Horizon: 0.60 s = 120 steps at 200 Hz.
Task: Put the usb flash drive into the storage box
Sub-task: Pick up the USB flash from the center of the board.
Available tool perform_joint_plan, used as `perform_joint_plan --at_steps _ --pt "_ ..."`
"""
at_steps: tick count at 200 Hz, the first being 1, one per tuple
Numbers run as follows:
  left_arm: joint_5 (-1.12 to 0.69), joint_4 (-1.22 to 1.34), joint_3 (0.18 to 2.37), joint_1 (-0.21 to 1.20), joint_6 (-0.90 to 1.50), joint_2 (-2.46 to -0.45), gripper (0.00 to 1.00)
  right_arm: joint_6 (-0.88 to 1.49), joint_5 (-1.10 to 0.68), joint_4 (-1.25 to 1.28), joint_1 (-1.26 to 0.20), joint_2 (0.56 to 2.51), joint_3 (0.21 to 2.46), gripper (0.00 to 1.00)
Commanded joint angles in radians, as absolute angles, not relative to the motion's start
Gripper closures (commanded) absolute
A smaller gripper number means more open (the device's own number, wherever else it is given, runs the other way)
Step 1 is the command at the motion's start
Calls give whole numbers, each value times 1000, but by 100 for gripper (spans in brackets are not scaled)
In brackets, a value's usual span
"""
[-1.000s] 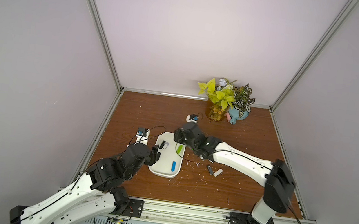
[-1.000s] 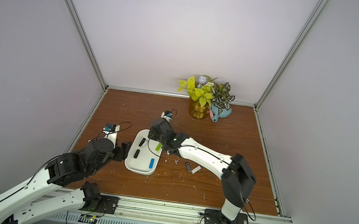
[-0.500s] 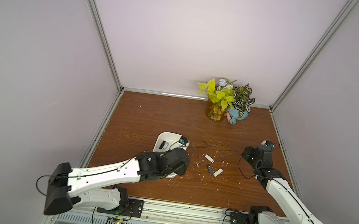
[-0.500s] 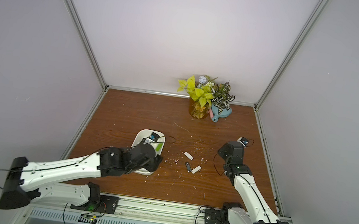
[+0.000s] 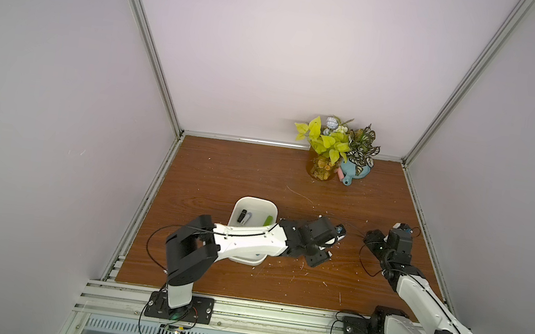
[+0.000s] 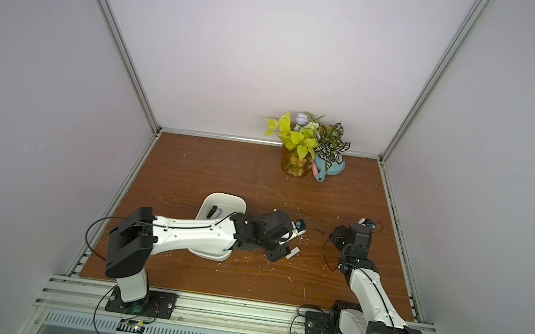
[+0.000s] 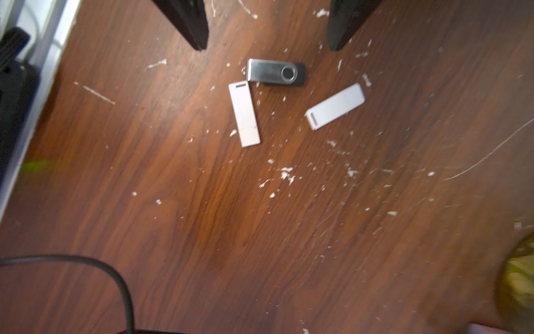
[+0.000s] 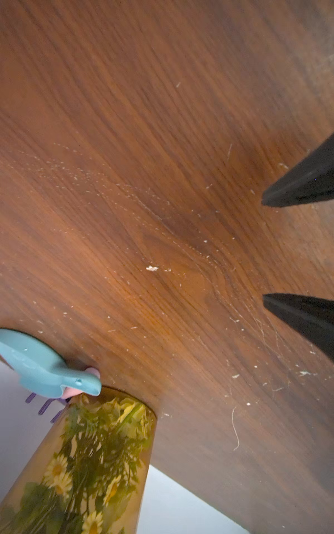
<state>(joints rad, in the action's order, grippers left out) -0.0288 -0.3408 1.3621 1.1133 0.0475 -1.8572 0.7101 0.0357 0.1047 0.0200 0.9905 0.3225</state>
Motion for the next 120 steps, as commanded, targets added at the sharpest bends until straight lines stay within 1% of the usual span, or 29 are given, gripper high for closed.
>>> perform_joint_plan --at_steps 1,25,48,82,120 --pt "-268 -393 1443 1085 -47 -1951 37 706 47 139 25 959 314 46" --pt "-313 -402 1472 1073 -45 -2030 44 708 45 138 25 960 311 46" --pt "-345 -394 1465 1048 -25 -2064 47 710 33 144 25 969 311 46" --pt "-351 -327 1376 1045 1 -2055 47 715 19 159 25 992 308 45" --pt "-329 -258 1239 1016 39 -1973 46 715 20 161 25 1000 306 45"
